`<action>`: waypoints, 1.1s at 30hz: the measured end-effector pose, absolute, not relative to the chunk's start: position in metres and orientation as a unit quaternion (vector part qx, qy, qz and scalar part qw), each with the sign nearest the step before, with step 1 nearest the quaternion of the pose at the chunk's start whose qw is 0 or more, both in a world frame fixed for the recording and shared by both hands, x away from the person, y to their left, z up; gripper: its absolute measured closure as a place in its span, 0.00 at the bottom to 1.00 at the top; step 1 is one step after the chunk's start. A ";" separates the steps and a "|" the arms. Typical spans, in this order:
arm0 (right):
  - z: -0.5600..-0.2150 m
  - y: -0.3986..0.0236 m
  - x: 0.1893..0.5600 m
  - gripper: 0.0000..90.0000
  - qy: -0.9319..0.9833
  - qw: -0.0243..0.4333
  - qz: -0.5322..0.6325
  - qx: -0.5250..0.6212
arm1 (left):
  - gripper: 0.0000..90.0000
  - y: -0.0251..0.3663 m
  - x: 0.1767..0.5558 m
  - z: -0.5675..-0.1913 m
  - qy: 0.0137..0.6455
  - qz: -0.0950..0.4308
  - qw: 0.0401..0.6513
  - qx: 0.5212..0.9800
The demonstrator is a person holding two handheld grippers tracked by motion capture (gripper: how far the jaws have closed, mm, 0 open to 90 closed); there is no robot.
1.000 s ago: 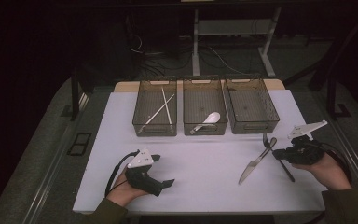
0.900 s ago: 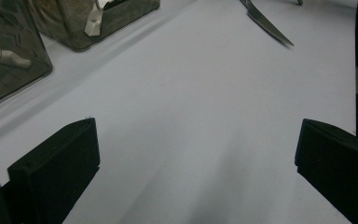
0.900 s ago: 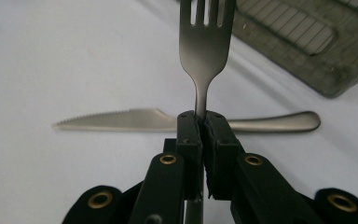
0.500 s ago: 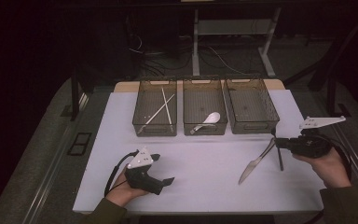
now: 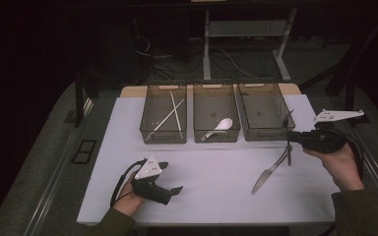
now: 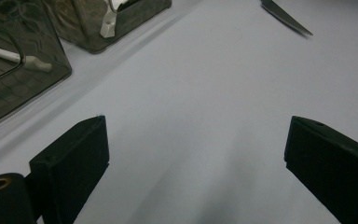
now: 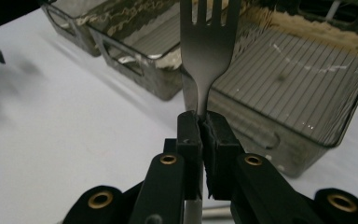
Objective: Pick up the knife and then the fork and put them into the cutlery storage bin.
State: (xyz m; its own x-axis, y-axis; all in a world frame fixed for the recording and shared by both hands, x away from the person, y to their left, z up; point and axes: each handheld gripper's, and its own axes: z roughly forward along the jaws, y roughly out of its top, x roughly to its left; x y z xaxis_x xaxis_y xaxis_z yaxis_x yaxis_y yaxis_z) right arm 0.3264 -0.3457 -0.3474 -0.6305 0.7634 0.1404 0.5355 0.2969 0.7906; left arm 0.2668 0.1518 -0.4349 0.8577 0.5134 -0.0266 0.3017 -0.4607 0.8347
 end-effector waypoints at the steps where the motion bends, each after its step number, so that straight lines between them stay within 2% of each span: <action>1: -0.346 -0.345 0.328 0.95 0.793 0.135 0.431 0.409 | 0.06 0.152 0.267 -0.435 0.242 0.116 0.462 0.845; 23: -0.304 -0.337 0.377 0.95 0.765 0.185 0.444 0.429 | 0.01 0.155 0.268 -0.437 0.271 0.120 0.463 0.836; 33: -0.299 -0.336 0.412 0.95 0.763 0.196 0.422 0.450 | 0.01 0.157 0.269 -0.436 0.275 0.123 0.464 0.833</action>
